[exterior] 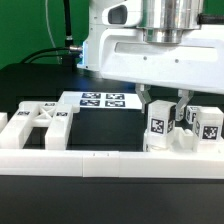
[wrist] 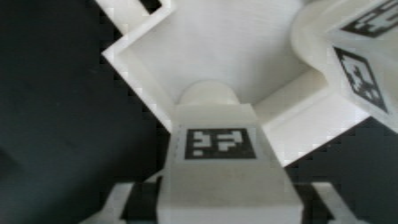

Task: Assemble chair

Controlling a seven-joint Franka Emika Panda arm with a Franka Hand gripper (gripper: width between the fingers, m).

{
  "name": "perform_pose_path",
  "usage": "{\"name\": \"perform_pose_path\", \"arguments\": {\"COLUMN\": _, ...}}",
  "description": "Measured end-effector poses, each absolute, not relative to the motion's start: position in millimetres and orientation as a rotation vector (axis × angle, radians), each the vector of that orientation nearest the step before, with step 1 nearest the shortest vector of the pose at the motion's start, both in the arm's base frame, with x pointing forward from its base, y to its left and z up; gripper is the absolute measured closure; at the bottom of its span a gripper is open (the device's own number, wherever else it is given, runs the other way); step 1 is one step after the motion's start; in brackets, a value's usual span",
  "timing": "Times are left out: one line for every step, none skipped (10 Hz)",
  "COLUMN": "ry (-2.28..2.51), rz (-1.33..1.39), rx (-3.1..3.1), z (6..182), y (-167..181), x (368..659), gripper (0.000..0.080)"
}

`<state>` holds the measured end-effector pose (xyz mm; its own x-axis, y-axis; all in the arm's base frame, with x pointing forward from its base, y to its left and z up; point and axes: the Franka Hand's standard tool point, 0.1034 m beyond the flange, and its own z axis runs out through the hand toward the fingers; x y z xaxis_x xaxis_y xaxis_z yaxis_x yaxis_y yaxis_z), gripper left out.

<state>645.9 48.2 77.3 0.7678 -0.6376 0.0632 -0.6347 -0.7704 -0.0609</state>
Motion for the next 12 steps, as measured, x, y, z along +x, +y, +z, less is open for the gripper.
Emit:
{"name": "perform_pose_path", "arguments": {"ry": 1.157, "rz": -0.125, "rx": -2.873, "z": 77.1, "y": 48.2, "x": 645.9, "gripper": 0.0512}}
{"name": "perform_pose_path", "arguments": {"ry": 1.376, "rz": -0.135, "rx": -2.749, "z": 76.8, "y": 48.8, "x": 644.7, "gripper": 0.0512}}
{"name": "perform_pose_path", "arguments": {"ry": 1.544, "rz": -0.143, "rx": -2.637, "z": 76.9, "y": 50.9, "x": 643.5, "gripper": 0.0512}}
{"name": "perform_pose_path", "arguments": {"ry": 1.703, "rz": -0.158, "rx": -2.516, "z": 76.5, "y": 51.5, "x": 642.4, "gripper": 0.0512}}
{"name": "perform_pose_path", "arguments": {"ry": 1.845, "rz": -0.168, "rx": -2.389, "z": 76.2, "y": 52.6, "x": 641.3, "gripper": 0.0512}}
{"name": "perform_pose_path", "arguments": {"ry": 1.921, "rz": -0.167, "rx": -2.325, "z": 76.4, "y": 53.1, "x": 641.2, "gripper": 0.0512}}
{"name": "perform_pose_path", "arguments": {"ry": 1.927, "rz": -0.166, "rx": -2.319, "z": 76.3, "y": 53.1, "x": 641.2, "gripper": 0.0511}}
{"name": "perform_pose_path", "arguments": {"ry": 1.896, "rz": -0.168, "rx": -2.348, "z": 75.5, "y": 53.1, "x": 641.0, "gripper": 0.0511}}
{"name": "perform_pose_path", "arguments": {"ry": 1.841, "rz": -0.165, "rx": -2.402, "z": 74.4, "y": 53.0, "x": 640.2, "gripper": 0.031}}
{"name": "perform_pose_path", "arguments": {"ry": 1.776, "rz": -0.145, "rx": -2.465, "z": 73.2, "y": 54.3, "x": 639.3, "gripper": 0.031}}
{"name": "perform_pose_path", "arguments": {"ry": 1.65, "rz": -0.157, "rx": -2.556, "z": 74.7, "y": 56.8, "x": 640.5, "gripper": 0.0185}}
{"name": "perform_pose_path", "arguments": {"ry": 1.453, "rz": -0.168, "rx": -2.679, "z": 75.1, "y": 61.3, "x": 640.5, "gripper": 0.0157}}
